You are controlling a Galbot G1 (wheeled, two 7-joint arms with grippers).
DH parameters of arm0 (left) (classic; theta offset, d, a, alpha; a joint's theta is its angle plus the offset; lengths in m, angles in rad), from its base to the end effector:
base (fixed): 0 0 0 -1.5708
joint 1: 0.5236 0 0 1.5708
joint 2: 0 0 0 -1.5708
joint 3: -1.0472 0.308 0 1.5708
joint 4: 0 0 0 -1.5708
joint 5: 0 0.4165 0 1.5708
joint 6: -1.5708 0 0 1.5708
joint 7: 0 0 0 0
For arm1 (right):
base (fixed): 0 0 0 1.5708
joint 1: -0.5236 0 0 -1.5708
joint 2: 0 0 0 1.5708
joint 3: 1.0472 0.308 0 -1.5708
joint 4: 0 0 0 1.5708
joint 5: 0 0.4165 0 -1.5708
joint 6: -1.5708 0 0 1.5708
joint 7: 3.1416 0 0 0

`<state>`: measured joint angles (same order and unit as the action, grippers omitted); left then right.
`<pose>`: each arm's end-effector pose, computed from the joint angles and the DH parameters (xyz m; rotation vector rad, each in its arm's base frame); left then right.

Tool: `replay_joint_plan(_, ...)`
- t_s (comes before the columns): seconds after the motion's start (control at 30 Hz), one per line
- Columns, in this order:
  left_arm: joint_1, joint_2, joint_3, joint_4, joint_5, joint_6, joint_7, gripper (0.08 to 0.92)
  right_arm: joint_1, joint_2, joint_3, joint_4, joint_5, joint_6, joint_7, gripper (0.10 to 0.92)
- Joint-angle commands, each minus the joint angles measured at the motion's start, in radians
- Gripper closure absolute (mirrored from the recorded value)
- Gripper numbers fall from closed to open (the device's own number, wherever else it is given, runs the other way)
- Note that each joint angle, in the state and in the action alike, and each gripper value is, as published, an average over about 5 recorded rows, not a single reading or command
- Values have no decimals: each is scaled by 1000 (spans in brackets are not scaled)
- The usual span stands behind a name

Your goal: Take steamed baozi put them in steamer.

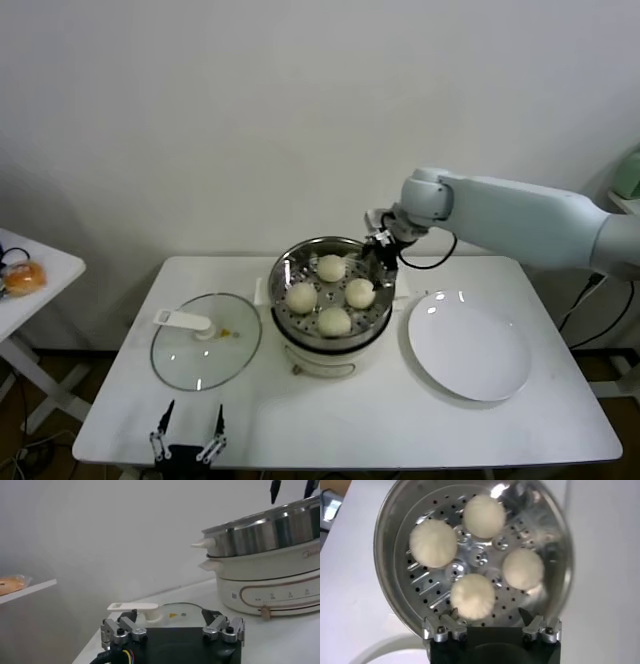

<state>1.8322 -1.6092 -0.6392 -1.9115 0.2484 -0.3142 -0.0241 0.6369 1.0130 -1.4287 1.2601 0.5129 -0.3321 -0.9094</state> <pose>0.1554 0.0388 -0.3962 0.0650 -2.9688 -0.4184 0.5772 0.0818 -0.0829 1.4058 -1.4767 1.4537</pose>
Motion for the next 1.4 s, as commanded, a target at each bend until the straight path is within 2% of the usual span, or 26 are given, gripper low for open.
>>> replay_joint_plan(0.03, 0, -9, 1, -5, -3, 1, 0, 177, 36, -140, 95, 68, 161, -51, 187, 203)
replay_joint_plan(0.2, -3, -7, 4, 2, -8, 3, 2, 177, -170, -252, 343, 140, 238, -25, 449, 203)
replay_joint_plan(0.3, -3, -4, 6, 3, -10, 4, 4, 177, -287, -291, 476, 171, 223, 2, 530, 203)
replay_joint_plan(0.6, -2, -4, 8, -2, -16, 4, 3, 177, -708, -418, 910, 357, 236, 23, 714, 203)
replay_joint_plan(0.9, -16, -3, 10, 5, -25, 8, 3, 177, -1250, -509, 1388, 529, 159, 127, 813, 203)
replay_joint_plan(1.03, -19, -4, 9, 3, -33, 9, 2, 177, -1527, -457, 1601, 607, 101, 206, 823, 203)
replay_joint_plan(1.2, -20, -6, 9, -3, -40, 10, 1, 177, -1870, -288, 1836, 700, 41, 332, 799, 203)
replay_joint_plan(1.4, -21, -7, 7, 0, -51, 7, -1, 177, -2164, -83, 1975, 696, -57, 554, 744, 203)
